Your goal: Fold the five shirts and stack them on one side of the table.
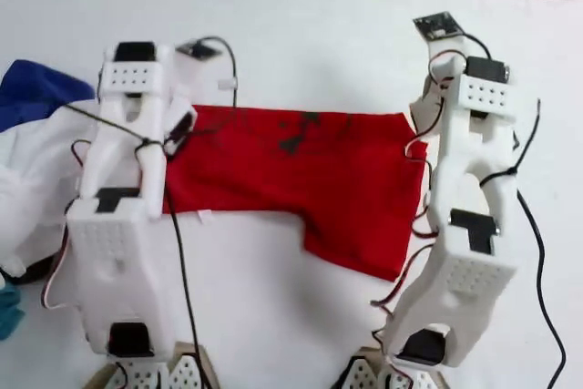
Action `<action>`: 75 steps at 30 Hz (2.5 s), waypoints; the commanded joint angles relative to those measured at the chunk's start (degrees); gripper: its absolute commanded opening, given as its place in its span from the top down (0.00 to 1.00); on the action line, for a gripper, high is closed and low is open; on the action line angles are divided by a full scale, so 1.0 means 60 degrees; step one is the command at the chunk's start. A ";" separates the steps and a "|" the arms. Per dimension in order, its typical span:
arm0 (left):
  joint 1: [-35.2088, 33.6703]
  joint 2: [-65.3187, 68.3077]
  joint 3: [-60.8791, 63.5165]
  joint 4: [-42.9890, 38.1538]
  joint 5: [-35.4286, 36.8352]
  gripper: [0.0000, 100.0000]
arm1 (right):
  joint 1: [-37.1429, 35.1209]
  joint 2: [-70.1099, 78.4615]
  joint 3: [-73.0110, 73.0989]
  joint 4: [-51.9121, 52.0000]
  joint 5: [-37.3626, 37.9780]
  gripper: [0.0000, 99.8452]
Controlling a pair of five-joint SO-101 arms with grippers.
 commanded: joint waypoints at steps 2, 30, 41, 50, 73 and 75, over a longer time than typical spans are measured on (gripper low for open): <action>-0.0103 -0.1465 -0.0051 0.0117 -0.0015 0.97 | -0.0110 -0.1473 -0.0322 0.0842 0.0073 0.98; -0.0864 -0.8527 1.2315 -0.6256 0.0777 0.97 | -0.4212 -1.0322 1.2117 -0.1780 0.0278 0.90; -0.1275 -0.8542 1.4659 -0.8161 0.0791 0.97 | -0.4886 -1.0337 1.3216 -0.1883 0.1436 0.88; -0.1289 -0.8513 1.4571 -0.8176 0.0791 0.97 | -0.4740 -1.0322 1.4095 -0.3040 0.2344 0.86; -0.1289 -0.8484 1.4557 -0.8176 0.0791 0.97 | -0.4740 -1.0308 1.5194 -0.3890 0.2359 0.84; -0.1289 -0.8484 1.4557 -0.8176 0.0791 0.97 | -0.4740 -1.0366 1.5136 -0.3934 0.2359 0.88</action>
